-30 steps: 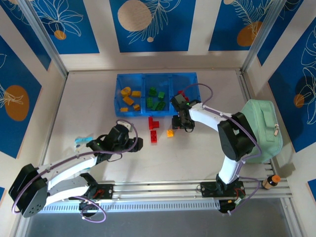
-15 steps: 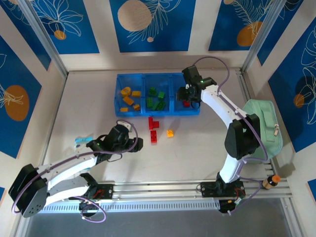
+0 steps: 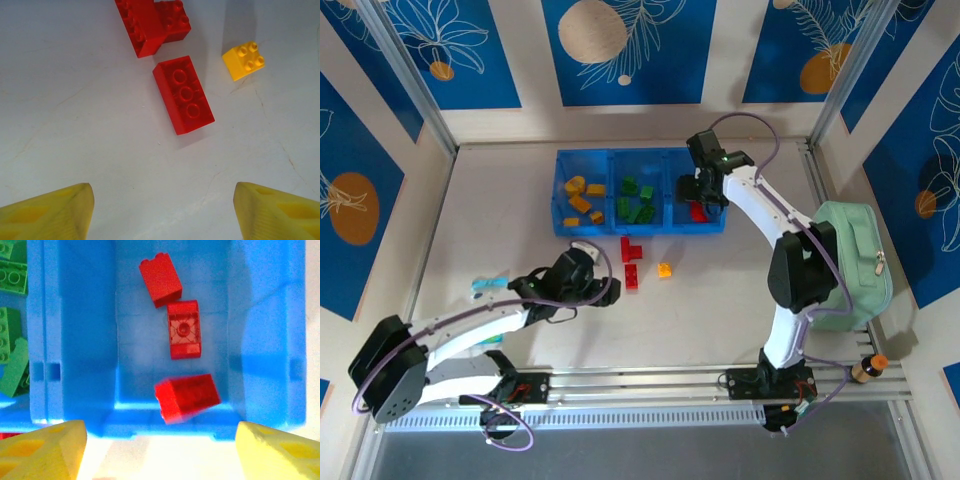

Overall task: Sort the legos into containers by color
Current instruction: Place the lego in the container, then pick up the lego from the center of the table.

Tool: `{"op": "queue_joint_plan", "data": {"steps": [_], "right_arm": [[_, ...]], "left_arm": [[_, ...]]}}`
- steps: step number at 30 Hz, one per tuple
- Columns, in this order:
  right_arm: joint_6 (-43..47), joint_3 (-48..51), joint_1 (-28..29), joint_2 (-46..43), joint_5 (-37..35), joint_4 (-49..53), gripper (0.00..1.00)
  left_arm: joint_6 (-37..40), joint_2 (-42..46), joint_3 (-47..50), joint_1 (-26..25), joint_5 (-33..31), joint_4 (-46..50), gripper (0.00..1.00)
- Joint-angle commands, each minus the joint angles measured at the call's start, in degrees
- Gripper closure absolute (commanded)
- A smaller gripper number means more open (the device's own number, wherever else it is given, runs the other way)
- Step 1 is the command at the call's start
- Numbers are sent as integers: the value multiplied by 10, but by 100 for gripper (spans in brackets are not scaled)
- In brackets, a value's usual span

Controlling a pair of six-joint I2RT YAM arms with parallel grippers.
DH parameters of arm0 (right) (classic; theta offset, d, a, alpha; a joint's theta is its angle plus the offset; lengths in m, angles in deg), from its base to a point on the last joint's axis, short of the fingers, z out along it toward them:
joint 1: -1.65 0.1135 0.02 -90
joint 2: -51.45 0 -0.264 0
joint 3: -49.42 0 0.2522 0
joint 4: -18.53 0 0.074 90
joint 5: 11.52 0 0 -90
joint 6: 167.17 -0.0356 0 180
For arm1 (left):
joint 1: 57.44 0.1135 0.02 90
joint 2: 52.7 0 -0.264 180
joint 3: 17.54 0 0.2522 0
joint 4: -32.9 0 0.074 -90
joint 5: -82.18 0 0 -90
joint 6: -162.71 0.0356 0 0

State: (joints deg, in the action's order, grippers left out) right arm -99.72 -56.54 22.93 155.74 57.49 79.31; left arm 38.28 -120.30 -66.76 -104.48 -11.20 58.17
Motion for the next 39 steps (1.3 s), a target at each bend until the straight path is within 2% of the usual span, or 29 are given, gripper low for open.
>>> {"op": "queue_joint_plan", "data": {"steps": [1,7,13,20,23,27,29,32,39], "right_arm": [[-11,36,5,-66,13,-10,21],[-27,111,7,-132,29,-33,22],[-37,176,5,-179,36,-53,23],[-44,236,-11,-223,48,-74,23],[-44,257,-22,-240,57,-83,23],[-45,279,-34,-257,69,-96,24],[-48,289,-38,-263,75,-103,24],[-50,299,-41,-271,75,-109,24],[-68,334,-68,-296,61,-110,25]], "left_arm": [[-1,-34,-33,-12,11,-18,26],[-14,-127,-83,-33,10,-35,26],[-30,-230,-154,-39,-4,-12,28],[-29,-342,-244,-38,-37,62,40],[-31,-376,-272,-41,-56,99,50],[-27,-399,-296,-50,-83,133,59],[-23,-405,-307,-56,-89,145,68],[-12,-400,-332,-71,-109,164,75],[39,-358,-399,-72,-91,149,79]]}}
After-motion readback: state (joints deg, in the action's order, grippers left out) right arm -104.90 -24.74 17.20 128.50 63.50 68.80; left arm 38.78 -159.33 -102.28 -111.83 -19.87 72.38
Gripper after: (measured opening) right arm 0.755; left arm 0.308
